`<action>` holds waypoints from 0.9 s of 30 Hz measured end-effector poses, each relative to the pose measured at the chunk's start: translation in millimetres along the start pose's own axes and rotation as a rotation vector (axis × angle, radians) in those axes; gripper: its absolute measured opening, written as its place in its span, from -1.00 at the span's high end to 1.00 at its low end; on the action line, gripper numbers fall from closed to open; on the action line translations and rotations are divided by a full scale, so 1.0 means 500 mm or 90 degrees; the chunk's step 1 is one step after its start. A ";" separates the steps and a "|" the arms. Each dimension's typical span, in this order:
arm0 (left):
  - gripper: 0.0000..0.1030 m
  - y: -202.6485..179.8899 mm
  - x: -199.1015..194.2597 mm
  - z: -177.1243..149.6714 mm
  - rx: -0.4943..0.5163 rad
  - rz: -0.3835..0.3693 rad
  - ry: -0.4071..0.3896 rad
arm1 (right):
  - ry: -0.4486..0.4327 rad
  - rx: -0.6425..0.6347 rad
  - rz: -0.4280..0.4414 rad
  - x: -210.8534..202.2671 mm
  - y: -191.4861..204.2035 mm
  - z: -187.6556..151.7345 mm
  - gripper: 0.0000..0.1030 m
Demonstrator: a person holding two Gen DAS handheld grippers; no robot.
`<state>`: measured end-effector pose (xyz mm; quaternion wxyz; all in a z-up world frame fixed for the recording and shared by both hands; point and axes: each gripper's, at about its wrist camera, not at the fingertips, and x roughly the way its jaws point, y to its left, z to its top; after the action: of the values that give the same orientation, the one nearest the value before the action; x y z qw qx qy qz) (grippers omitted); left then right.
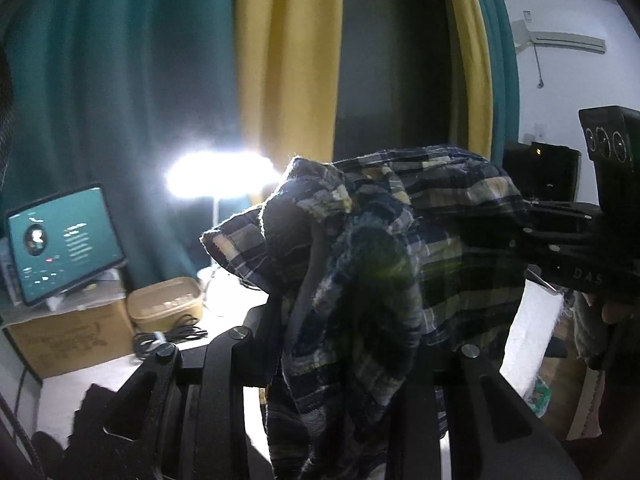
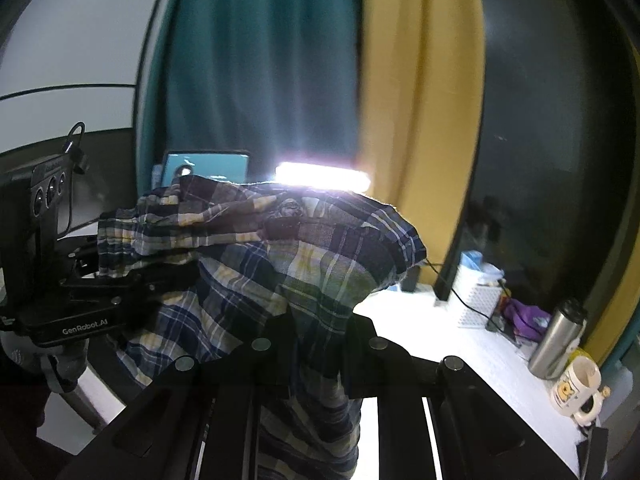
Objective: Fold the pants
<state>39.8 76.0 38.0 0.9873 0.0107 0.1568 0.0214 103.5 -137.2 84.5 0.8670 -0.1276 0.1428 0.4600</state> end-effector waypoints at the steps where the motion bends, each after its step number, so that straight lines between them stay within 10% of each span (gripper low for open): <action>1: 0.44 0.005 -0.011 -0.001 0.000 0.008 -0.004 | -0.003 -0.002 0.005 0.001 0.008 0.003 0.71; 27: 0.44 0.127 -0.073 -0.092 -0.038 0.110 0.071 | 0.059 0.009 0.113 0.149 0.135 -0.032 0.71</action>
<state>-11.7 138.4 7.3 0.9715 -0.0062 0.2093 0.1114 84.8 -49.5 36.6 0.8160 -0.1297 0.1968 0.5278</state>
